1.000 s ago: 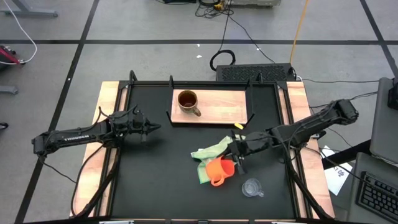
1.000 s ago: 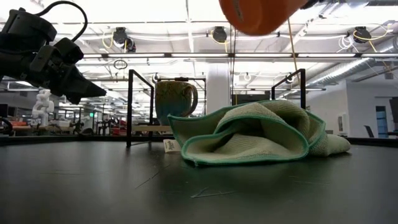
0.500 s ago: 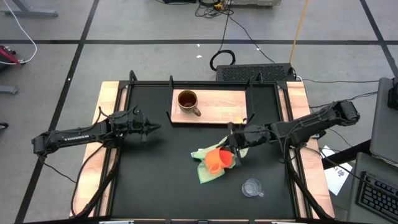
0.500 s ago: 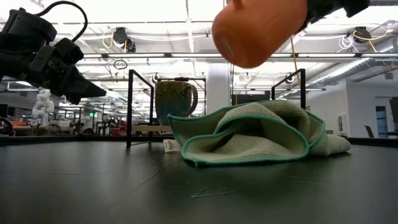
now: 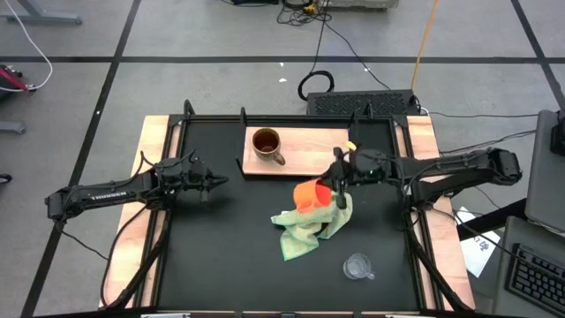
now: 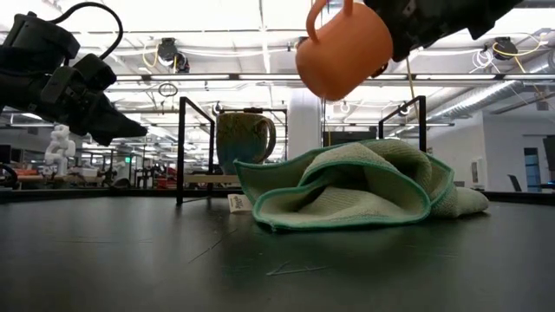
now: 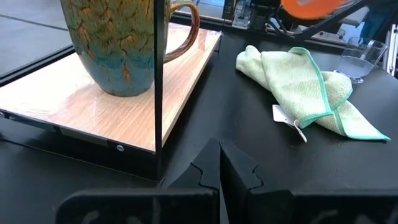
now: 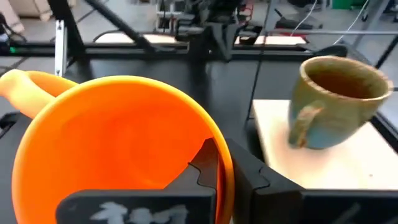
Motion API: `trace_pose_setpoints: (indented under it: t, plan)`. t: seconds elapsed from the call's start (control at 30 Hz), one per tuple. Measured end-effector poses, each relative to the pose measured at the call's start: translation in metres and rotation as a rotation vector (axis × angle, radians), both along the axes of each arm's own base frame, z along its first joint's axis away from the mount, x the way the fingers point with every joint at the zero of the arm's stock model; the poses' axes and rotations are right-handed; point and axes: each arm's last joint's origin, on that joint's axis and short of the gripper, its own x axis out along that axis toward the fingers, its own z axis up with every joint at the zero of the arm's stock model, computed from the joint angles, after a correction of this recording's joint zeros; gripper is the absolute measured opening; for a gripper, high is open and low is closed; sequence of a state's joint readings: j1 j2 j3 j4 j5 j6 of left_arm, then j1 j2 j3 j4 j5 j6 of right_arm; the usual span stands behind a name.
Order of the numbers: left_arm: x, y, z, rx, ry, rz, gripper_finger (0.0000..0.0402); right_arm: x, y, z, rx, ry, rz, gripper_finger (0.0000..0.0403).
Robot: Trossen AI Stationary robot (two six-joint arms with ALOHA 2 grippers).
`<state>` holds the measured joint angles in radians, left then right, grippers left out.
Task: Stack small to large cups/mugs on shelf
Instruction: Put the orange mug on the shelf
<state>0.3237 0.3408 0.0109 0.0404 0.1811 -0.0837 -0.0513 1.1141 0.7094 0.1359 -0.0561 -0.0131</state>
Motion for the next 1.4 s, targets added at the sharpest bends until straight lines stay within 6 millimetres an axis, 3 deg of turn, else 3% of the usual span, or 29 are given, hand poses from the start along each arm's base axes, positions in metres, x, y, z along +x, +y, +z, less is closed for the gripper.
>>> trace_pose_setpoints:
  t: [0.63,0.87,1.4]
  plan:
    - [0.000,0.000,0.002,0.017,-0.014,0.005,0.0003,-0.030,-0.081,0.026,0.039,-0.172,-0.098,0.0003]
    - [0.000,0.000,0.002,0.017,-0.014,0.005,0.0003,-0.038,-0.110,0.050,0.069,-0.178,-0.097,0.0003]
    - [0.000,0.000,0.001,0.025,-0.010,0.003,0.0003,0.006,-0.166,0.074,0.054,0.155,-0.091,0.0003]
